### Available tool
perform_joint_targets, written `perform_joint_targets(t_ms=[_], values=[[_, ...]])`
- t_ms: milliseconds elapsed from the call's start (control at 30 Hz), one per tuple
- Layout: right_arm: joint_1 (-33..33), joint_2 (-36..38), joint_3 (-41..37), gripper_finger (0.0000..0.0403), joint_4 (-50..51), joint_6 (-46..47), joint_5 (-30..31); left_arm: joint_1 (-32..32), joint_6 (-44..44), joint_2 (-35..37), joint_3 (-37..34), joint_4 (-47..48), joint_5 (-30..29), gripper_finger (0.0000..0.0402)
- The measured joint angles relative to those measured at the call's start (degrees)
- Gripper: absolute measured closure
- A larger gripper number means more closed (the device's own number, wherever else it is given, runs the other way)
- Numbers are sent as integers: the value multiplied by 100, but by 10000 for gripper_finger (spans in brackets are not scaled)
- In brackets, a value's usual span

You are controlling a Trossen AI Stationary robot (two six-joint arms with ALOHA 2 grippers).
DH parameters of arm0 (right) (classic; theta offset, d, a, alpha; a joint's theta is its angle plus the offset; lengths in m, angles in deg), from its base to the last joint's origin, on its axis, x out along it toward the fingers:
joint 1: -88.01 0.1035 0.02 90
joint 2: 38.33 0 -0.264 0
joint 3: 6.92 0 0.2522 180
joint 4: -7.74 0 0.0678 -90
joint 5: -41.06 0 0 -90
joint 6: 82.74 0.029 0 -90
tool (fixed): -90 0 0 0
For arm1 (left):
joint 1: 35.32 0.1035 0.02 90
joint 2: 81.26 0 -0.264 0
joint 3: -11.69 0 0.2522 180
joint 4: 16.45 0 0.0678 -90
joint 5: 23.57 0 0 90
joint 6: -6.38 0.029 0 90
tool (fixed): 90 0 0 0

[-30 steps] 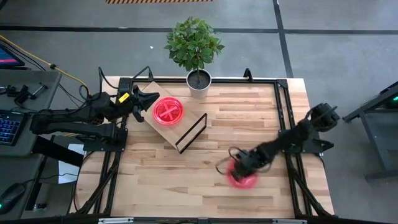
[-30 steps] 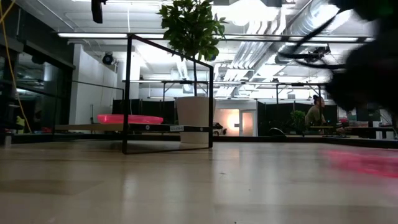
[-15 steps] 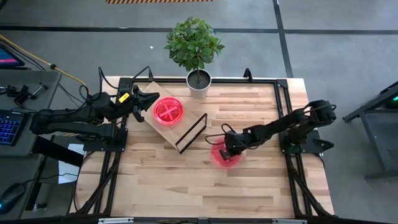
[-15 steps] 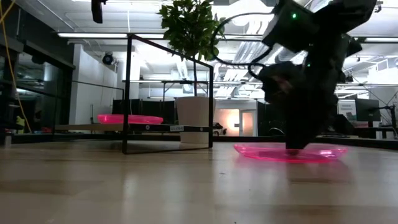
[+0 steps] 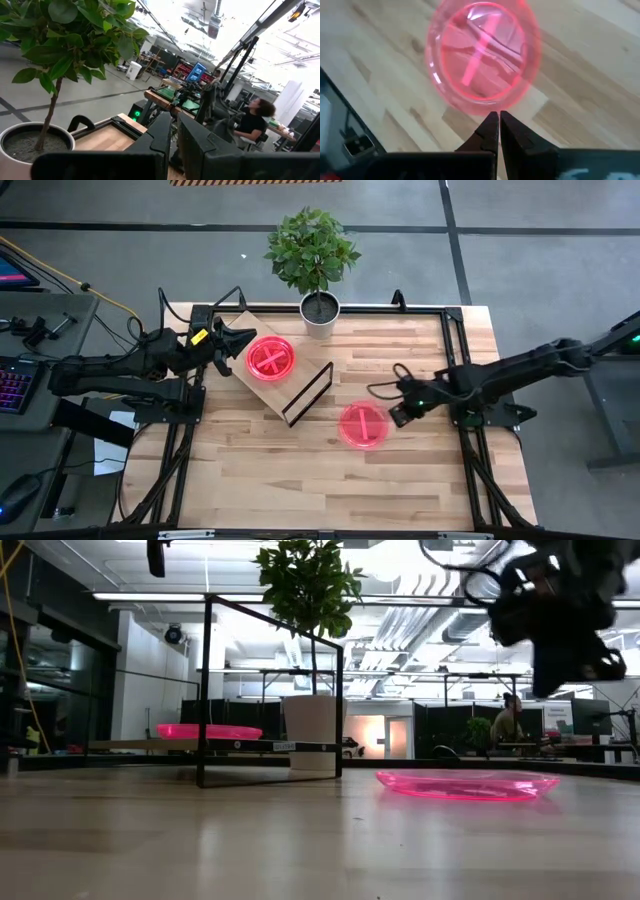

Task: Place and stack plates onto a shelf
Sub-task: Stack the pink plate on top of the pink plate on the shelf

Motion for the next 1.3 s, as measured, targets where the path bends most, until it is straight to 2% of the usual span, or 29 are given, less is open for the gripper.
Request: perform_joint_targets(t_ms=[100,300,400,500,667,767,1033,1300], values=[[-71,525,-618,402,-334,506,12,0,-2,0,0,0,0,378],[-100,938,-2102,394,-2256,1854,582,0,-85,0,0,0,-4,378],[-98,900,-2668,362,-3242,2353,702,0,-105,0,0,-2,-15,378],[-83,906,-2959,313,-3761,2536,822,0,-142,0,0,-2,-20,378],[-83,843,-2976,233,-3725,2499,926,0,-146,0,0,0,-28,378],[-83,661,-2976,210,-3812,2636,1264,0,-149,0,0,0,-122,378],[-30,-297,-2895,205,-4564,2649,1439,0,-146,0,0,2,-175,378],[142,-1392,-2212,205,-4525,2492,1817,-1,-146,0,0,7,-175,378]])
